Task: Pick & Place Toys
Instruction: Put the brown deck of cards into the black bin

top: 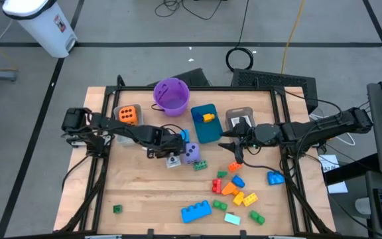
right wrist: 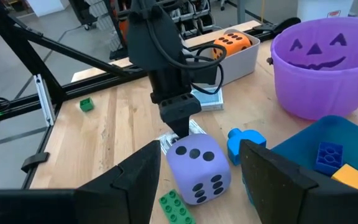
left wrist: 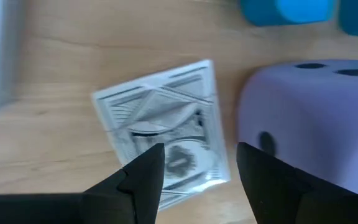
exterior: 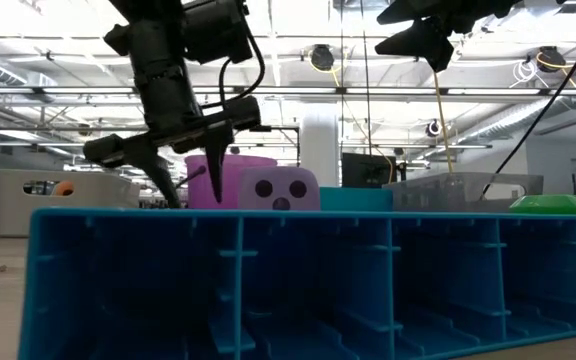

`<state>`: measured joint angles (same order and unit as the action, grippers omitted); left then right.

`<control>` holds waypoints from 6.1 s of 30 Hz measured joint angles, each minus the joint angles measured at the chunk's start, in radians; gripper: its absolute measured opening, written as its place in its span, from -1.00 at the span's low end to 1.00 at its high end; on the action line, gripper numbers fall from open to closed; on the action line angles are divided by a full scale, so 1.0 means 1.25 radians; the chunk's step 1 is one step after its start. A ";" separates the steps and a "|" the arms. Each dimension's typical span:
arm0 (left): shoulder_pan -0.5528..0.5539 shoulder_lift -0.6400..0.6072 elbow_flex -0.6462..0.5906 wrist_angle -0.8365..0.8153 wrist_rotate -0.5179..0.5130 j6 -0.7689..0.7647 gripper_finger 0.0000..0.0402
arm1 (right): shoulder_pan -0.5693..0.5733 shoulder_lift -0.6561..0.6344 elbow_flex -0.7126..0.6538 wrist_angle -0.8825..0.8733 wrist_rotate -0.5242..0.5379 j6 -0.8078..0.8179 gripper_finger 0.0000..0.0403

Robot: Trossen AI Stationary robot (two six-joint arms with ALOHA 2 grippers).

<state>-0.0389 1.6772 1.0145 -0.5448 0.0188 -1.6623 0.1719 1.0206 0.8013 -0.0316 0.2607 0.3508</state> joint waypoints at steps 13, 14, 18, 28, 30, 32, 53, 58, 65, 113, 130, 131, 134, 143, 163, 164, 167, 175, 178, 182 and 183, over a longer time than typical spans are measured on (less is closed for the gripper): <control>0.000 0.000 0.000 -0.066 -0.019 -0.014 0.04 | 0.000 0.000 0.000 -0.003 -0.001 0.000 0.04; 0.000 0.000 0.000 -0.066 -0.018 -0.014 0.05 | 0.000 0.000 0.000 -0.003 -0.001 0.000 0.04; 0.000 0.000 0.000 -0.066 -0.015 -0.011 0.06 | 0.000 0.000 0.000 -0.003 -0.001 0.000 0.04; -0.003 0.000 0.000 -0.065 -0.012 -0.037 0.54 | 0.000 0.000 0.000 -0.003 -0.003 0.000 0.04; -0.007 0.000 0.000 -0.065 -0.021 -0.040 0.66 | 0.000 0.000 0.000 -0.003 -0.003 0.000 0.04; -0.009 0.000 0.000 -0.065 -0.034 -0.043 0.78 | 0.000 0.000 0.001 -0.003 -0.003 0.000 0.04; -0.033 0.000 0.000 -0.062 -0.107 -0.126 0.98 | 0.000 0.000 0.001 -0.003 -0.003 0.000 0.04; -0.033 0.020 0.000 -0.049 -0.096 -0.126 0.98 | 0.000 0.000 0.001 -0.003 -0.003 0.000 0.04; -0.033 0.073 0.002 0.020 -0.065 -0.125 0.98 | 0.000 0.000 0.001 -0.006 -0.003 0.003 0.04; 0.060 0.083 0.000 -0.156 -0.004 -0.103 0.98 | 0.000 0.000 0.001 -0.009 -0.004 0.006 0.04; 0.050 0.084 -0.001 -0.150 0.011 -0.216 0.98 | 0.000 0.000 0.001 -0.009 -0.003 0.004 0.04; 0.050 0.084 -0.001 -0.149 0.014 -0.216 0.98 | 0.000 0.000 0.001 -0.009 -0.003 0.003 0.04; 0.050 0.084 -0.001 -0.149 0.025 -0.216 0.98 | 0.000 0.000 0.001 -0.009 -0.003 0.003 0.04; 0.050 0.084 -0.001 -0.149 0.052 -0.222 0.91 | 0.000 0.000 0.001 -0.009 -0.002 0.003 0.04; 0.089 0.070 -0.002 -0.145 0.074 -0.128 0.61 | 0.000 0.000 0.001 -0.008 0.000 0.003 0.04; 0.095 0.064 -0.003 -0.148 0.068 -0.124 0.58 | 0.000 0.000 0.001 -0.008 0.000 0.003 0.04; 0.114 0.040 -0.005 -0.157 0.025 -0.090 0.58 | 0.000 0.000 0.000 -0.008 0.000 0.003 0.04; 0.154 -0.041 -0.003 -0.114 -0.034 -0.032 0.58 | 0.000 0.000 0.000 0.009 0.000 -0.008 0.04; 0.170 -0.085 -0.002 -0.099 -0.075 -0.026 0.60 | 0.000 0.000 0.000 0.018 0.000 -0.032 0.04; 0.193 -0.147 -0.002 -0.077 -0.128 0.012 0.59 | 0.000 0.000 0.000 0.068 0.002 -0.071 0.04; 0.197 -0.159 -0.002 -0.059 -0.140 0.017 0.58 | 0.000 0.000 0.000 0.084 0.002 -0.085 0.04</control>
<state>0.2078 1.4787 1.0122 -0.6184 -0.1564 -1.6415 0.1716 1.0210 0.8009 0.0740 0.2634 0.2444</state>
